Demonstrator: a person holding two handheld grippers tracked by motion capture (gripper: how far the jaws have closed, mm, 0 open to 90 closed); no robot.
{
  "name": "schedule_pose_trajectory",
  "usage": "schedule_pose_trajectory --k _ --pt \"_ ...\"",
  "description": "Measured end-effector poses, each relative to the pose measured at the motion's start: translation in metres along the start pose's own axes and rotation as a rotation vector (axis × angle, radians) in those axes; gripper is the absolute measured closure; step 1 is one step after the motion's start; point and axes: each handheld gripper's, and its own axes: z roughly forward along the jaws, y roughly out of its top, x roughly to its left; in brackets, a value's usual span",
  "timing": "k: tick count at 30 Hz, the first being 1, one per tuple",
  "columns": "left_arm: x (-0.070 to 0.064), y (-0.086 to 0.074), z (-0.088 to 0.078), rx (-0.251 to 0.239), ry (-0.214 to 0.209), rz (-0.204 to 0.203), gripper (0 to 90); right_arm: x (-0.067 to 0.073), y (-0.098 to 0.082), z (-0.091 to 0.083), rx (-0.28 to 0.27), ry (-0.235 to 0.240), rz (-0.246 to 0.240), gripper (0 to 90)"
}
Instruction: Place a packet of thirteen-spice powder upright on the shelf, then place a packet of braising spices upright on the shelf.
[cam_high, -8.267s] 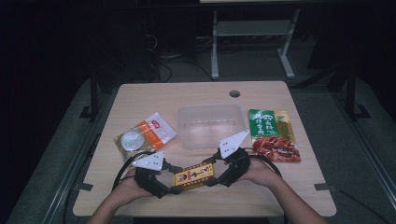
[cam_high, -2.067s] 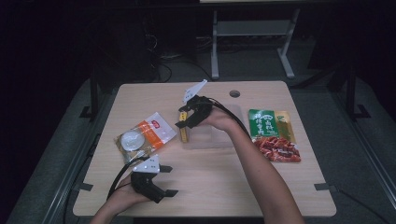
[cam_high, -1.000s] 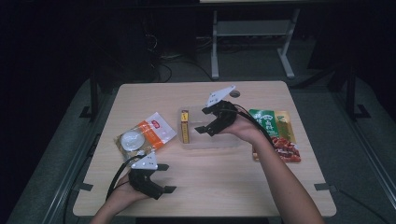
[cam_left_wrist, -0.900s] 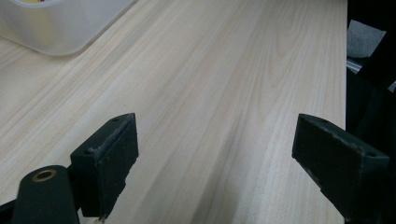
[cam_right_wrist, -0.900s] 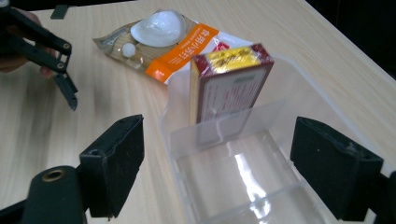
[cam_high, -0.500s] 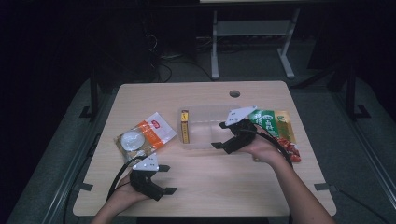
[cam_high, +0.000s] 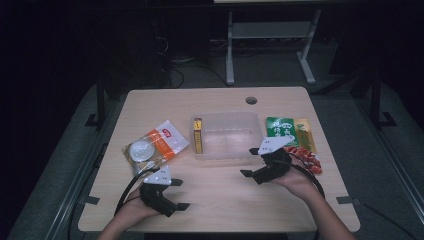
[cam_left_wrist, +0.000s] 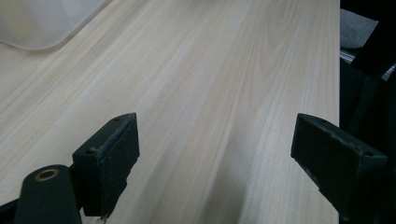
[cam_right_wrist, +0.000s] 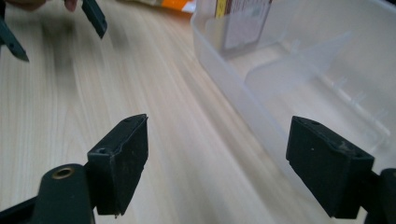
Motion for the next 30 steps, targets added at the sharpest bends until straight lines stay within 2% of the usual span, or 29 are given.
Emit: schedule_pose_trajectory --k 5,10,13,16,19,20,21,22,23,24,26,28,30 --pt "-0.001 -0.001 -0.001 0.007 0.007 -0.001 14.9 0.006 -0.019 -0.01 0.014 -0.009 0.035 21.9" --pt "0.0 -0.001 0.0 0.01 0.008 -0.002 14.9 -0.001 -0.042 -0.022 0.038 -0.056 0.106 24.7" --pt "0.001 -0.001 0.001 0.012 0.006 -0.001 14.9 -0.013 -0.053 -0.029 0.065 -0.103 0.127 28.7" --pt "0.001 -0.001 0.001 0.016 0.003 -0.003 14.9 -0.025 -0.06 -0.035 0.059 -0.124 0.187 37.8" --pt "0.001 0.0 0.001 0.012 0.004 -0.007 14.9 -0.036 -0.067 -0.039 0.09 -0.172 0.191 51.1" --pt "0.001 0.0 0.002 0.014 0.004 -0.009 14.9 -0.04 -0.069 -0.041 0.099 -0.201 0.199 57.5" --pt "0.002 0.0 0.002 0.015 0.005 -0.005 14.9 -0.051 -0.075 -0.044 0.111 -0.232 0.216 64.5" --pt "0.002 0.0 0.003 0.01 0.006 -0.009 14.9 -0.051 -0.075 -0.044 0.111 -0.232 0.216 64.5" --pt "0.002 -0.001 0.003 0.012 0.005 -0.01 14.9 -0.063 -0.08 -0.044 0.127 -0.266 0.237 73.4" --pt "0.002 0.0 0.003 0.014 0.005 -0.007 14.9 -0.063 -0.08 -0.044 0.127 -0.266 0.237 73.4" --pt "0.002 0.0 0.003 0.016 0.004 -0.008 14.9 -0.071 -0.084 -0.045 0.154 -0.303 0.256 83.5" --pt "0.003 0.0 0.002 0.017 0.002 -0.009 14.9 -0.078 -0.088 -0.048 0.153 -0.316 0.279 89.7" --pt "0.004 -0.001 0.003 0.015 0.003 -0.013 14.9 -0.084 -0.091 -0.049 0.162 -0.339 0.284 89.9"
